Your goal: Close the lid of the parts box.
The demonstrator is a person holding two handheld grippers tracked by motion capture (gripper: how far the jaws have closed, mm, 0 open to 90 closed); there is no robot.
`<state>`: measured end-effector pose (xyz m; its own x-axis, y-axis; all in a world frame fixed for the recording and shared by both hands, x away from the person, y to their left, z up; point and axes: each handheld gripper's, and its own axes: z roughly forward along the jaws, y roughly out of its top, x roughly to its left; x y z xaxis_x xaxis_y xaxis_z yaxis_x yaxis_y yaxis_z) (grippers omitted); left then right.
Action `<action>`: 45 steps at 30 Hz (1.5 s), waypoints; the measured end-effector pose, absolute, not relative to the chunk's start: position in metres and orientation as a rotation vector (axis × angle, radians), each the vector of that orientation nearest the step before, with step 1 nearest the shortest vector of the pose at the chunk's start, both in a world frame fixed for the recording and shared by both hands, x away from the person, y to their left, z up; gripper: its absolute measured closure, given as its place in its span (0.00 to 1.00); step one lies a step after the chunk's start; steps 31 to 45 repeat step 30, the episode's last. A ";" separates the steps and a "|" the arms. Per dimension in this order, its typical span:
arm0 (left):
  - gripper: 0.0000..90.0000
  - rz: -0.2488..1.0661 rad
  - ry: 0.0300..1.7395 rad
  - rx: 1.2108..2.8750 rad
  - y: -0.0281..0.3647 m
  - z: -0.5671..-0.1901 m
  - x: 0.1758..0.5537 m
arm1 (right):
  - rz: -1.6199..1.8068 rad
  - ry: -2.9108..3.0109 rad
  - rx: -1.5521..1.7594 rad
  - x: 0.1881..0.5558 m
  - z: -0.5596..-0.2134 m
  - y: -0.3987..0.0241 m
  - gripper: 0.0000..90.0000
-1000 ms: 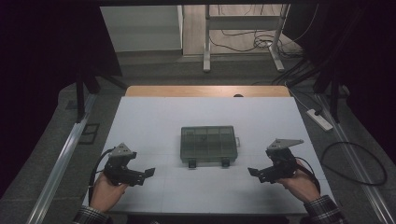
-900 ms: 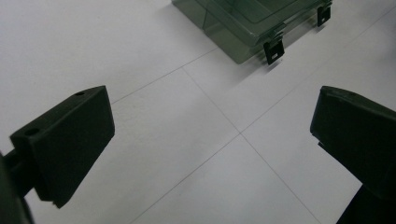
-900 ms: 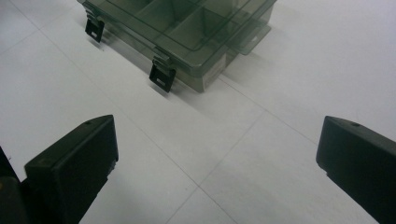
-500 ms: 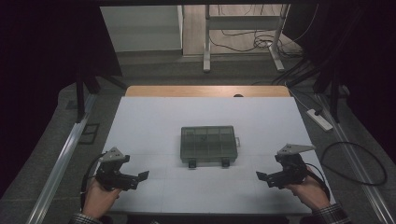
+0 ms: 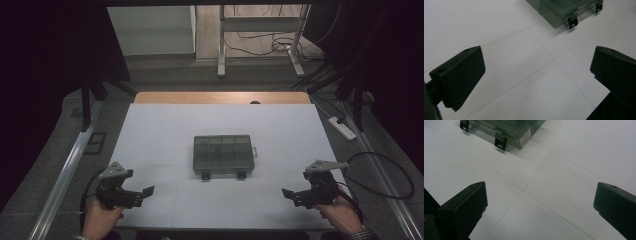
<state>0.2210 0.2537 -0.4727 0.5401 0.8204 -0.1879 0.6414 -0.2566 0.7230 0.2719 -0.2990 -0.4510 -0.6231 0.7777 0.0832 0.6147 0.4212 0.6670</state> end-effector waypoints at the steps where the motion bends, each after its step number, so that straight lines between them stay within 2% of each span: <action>1: 0.00 0.289 1.185 1.987 0.254 -0.473 0.219 | 0.993 2.433 1.226 0.271 -0.451 -0.301 0.00; 15: 0.00 0.332 1.193 2.009 0.258 -0.473 0.201 | 0.978 2.399 1.284 0.257 -0.451 -0.314 0.00; 25: 0.00 0.359 1.206 1.962 0.265 -0.469 0.187 | 0.979 2.375 1.307 0.250 -0.447 -0.319 0.00; 45: 0.00 0.354 1.207 1.952 0.267 -0.469 0.187 | 0.979 2.373 1.312 0.249 -0.447 -0.320 0.00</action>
